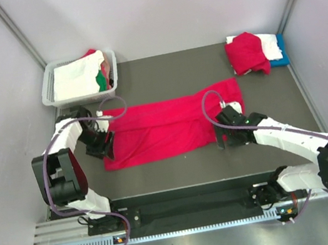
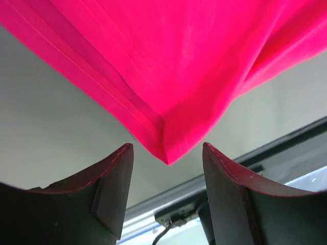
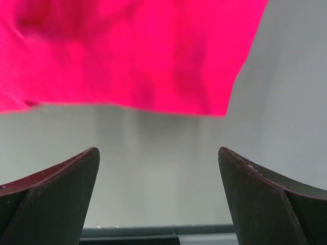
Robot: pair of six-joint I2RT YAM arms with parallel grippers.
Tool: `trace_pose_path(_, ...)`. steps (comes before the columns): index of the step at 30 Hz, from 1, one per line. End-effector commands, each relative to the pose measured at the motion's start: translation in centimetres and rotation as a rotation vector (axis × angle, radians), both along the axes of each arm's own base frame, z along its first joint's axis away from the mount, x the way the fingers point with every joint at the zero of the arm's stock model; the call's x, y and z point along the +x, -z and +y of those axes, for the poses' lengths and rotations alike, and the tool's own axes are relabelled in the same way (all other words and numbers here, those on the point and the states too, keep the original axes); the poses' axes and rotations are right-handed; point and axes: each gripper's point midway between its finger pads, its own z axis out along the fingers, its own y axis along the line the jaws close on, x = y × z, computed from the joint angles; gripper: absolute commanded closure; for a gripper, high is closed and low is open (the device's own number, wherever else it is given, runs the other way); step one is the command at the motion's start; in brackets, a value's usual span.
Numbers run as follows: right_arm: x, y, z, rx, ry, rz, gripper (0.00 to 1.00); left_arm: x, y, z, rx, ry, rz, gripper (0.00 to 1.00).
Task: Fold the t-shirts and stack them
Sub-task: Fold the tshirt
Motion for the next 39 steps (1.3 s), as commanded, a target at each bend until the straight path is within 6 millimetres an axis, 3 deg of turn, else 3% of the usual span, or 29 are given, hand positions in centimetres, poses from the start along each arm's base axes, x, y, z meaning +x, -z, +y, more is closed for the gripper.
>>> trace_pose_path(1, -0.2, -0.2, 1.2, 0.055, 0.014, -0.023, 0.00, 0.5, -0.5, 1.1, 0.066, 0.053, -0.111, 0.39)
trace_pose_path(11, 0.6, 1.0, 1.5, 0.015, 0.015, -0.016, 0.00, -0.1, 1.4, 0.7, 0.043, 0.037, -0.080, 0.40)
trace_pose_path(18, 2.0, 0.4, 1.8, 0.052, 0.075, -0.089, 0.00, 1.6, 0.6, 0.5, 0.047, -0.034, -0.281, 0.43)
trace_pose_path(24, 2.8, 0.1, 0.2, 0.030, 0.161, -0.145, 0.00, 1.4, 2.0, 0.1, 0.025, -0.064, -0.282, 0.42)
trace_pose_path(27, 3.1, 0.9, -0.8, 0.015, 0.199, -0.122, 0.00, 1.4, 2.9, 0.4, 0.019, -0.079, -0.254, 0.43)
trace_pose_path(36, 2.8, 5.1, -0.3, 0.007, 0.210, -0.028, 0.00, 1.8, 3.1, 1.1, 0.010, -0.105, -0.245, 0.43)
trace_pose_path(39, 2.6, 5.2, -0.4, 0.013, 0.219, -0.029, 0.00, 1.8, 3.1, 1.2, 0.011, -0.103, -0.248, 0.43)
